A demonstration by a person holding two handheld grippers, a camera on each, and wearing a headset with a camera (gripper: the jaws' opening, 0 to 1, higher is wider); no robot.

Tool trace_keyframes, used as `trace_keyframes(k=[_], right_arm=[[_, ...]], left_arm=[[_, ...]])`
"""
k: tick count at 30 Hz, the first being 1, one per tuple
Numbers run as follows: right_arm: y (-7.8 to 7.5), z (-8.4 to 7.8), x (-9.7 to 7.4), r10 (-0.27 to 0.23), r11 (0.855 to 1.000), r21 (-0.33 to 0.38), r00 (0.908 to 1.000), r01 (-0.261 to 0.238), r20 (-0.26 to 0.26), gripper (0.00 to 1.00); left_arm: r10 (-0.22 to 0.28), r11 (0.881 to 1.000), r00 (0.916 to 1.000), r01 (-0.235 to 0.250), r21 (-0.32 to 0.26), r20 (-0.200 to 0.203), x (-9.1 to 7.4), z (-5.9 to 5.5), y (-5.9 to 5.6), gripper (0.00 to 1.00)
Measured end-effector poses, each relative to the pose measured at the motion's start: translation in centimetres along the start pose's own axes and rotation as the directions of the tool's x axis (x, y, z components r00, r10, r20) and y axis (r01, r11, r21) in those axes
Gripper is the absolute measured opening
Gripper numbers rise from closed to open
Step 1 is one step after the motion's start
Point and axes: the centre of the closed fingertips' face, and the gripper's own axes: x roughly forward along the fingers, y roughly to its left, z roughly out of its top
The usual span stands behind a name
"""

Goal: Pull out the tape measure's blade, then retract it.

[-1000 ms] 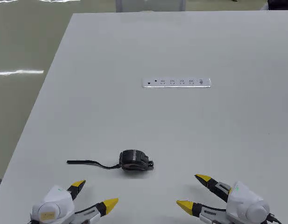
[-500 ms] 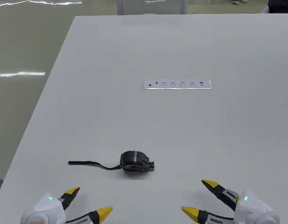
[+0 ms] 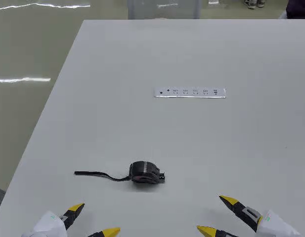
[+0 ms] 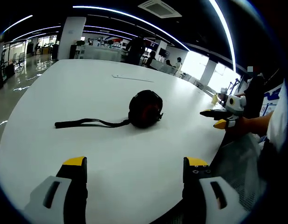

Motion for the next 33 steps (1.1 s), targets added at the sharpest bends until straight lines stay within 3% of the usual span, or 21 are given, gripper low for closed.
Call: trace_keyframes(k=[18,33], right_arm=[[0.2,-0.4,-1.7,-0.017,1.000,0.002,0.9999,0.017,0.000,0.69],[0.5,-0.7,-2.4,-0.026,1.000,0.008,0.9997,0.026,0.001,0.73]], left_arm=[[0.004,0.999,1.0000,-0.004,0.032,0.009,-0.9,0.1,-0.6,0.91],[-0.009,1.000,1.0000,0.009,0.025,0.000,-1.5,-0.8,-0.9,0.95]])
